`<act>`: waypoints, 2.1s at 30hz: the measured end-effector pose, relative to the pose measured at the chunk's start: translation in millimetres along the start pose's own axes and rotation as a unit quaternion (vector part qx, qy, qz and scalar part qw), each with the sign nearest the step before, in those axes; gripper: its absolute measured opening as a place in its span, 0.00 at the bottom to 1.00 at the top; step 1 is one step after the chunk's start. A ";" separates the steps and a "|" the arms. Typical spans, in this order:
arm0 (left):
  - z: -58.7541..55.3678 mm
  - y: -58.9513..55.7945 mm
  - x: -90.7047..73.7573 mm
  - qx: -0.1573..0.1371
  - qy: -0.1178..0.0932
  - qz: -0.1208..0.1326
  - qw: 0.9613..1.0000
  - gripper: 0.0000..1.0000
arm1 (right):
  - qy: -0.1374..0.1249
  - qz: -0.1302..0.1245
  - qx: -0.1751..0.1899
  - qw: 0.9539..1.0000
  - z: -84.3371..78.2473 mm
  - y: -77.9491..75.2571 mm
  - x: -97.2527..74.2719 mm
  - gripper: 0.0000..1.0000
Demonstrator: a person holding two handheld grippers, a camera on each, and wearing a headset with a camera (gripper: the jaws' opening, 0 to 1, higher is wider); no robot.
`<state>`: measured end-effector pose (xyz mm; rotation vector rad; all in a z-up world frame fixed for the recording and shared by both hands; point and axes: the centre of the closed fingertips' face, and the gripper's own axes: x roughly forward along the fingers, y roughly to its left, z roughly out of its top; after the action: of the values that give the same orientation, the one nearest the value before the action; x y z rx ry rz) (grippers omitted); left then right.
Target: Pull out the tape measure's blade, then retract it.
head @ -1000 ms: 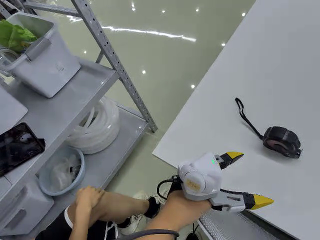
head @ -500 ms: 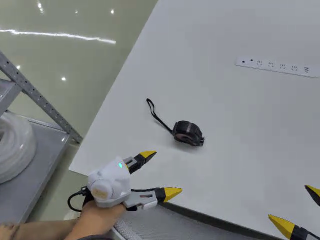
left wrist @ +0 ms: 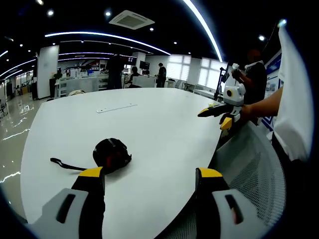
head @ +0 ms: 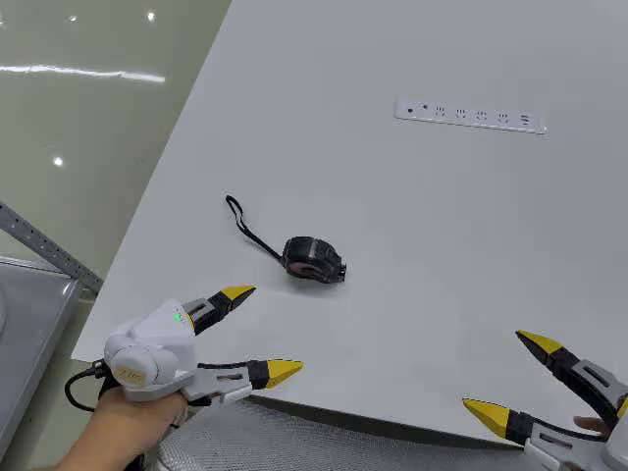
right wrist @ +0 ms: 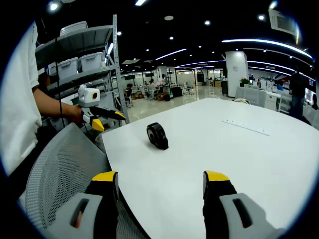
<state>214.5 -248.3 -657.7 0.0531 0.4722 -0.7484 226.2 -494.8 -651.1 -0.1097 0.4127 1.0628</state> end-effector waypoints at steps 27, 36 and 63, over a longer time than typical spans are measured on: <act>2.0 26.2 23.3 0.063 0.054 -0.061 0.995 0.74 | 0.001 0.062 -0.010 0.998 6.4 -13.0 46.1 0.64; 6.9 39.7 33.2 0.074 0.058 -0.072 0.993 0.75 | 0.002 0.082 -0.014 0.997 6.9 -19.2 65.5 0.64; 13.2 69.2 80.4 0.115 0.096 -0.122 0.981 0.75 | 0.010 0.139 -0.040 0.989 9.9 -34.8 124.3 0.63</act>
<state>316.7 -251.7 -688.8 0.2892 0.5817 -1.0426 311.0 -406.5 -693.1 -0.1366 0.4123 1.3545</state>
